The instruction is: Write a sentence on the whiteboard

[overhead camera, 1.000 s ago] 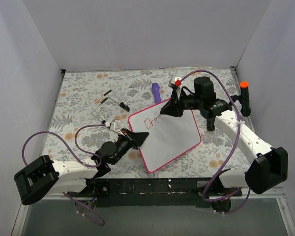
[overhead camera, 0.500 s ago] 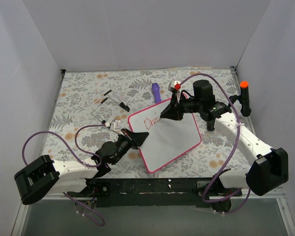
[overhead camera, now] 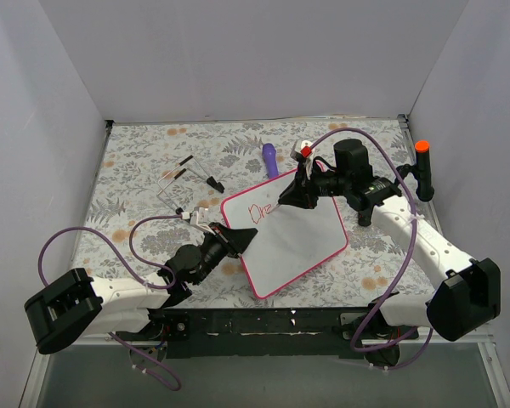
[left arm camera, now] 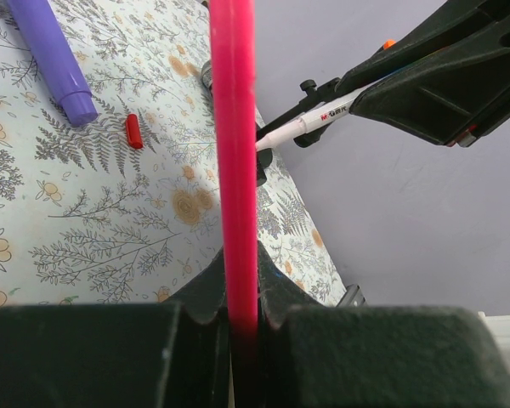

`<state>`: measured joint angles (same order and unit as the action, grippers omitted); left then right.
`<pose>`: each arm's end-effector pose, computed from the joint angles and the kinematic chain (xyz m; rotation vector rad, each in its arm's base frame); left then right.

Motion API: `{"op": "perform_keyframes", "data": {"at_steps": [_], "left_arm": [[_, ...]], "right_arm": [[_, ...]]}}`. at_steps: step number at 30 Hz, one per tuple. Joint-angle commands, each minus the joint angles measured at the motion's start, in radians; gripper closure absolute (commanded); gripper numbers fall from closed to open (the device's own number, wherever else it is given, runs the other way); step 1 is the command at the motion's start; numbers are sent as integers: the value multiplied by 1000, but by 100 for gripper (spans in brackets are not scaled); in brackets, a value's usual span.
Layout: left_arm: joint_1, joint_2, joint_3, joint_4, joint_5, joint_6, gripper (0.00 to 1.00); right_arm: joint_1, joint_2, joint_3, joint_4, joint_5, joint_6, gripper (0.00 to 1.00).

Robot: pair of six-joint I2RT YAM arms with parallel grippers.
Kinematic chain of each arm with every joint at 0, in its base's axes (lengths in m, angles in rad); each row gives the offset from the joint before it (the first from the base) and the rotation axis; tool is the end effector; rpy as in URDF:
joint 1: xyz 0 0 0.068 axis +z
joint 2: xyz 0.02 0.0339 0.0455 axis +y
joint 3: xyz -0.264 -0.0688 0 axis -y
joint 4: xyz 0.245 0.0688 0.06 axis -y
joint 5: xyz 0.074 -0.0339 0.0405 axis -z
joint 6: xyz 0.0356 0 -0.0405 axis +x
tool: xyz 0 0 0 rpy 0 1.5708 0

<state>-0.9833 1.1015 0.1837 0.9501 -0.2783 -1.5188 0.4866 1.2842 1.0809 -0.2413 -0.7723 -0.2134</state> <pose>0.1219 -0.1654 0.1943 -0.7333 1.6807 -1.6995 0.2423 0.1563 0.3332 -1.1329 1.6516 0.9481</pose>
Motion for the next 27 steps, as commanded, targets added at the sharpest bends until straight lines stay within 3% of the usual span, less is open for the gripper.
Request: {"op": "perform_keyframes", "data": {"at_steps": [1, 14, 27], "left_arm": [[0, -54, 14, 151, 14, 2, 100], [0, -54, -3, 147, 11, -3, 100], [0, -69, -9, 124, 13, 5, 100]], "right_arm": [[3, -19, -7, -19, 71, -35, 99], [-20, -68, 65, -69, -44, -69, 99], [-66, -63, 62, -52, -58, -69, 99]]}}
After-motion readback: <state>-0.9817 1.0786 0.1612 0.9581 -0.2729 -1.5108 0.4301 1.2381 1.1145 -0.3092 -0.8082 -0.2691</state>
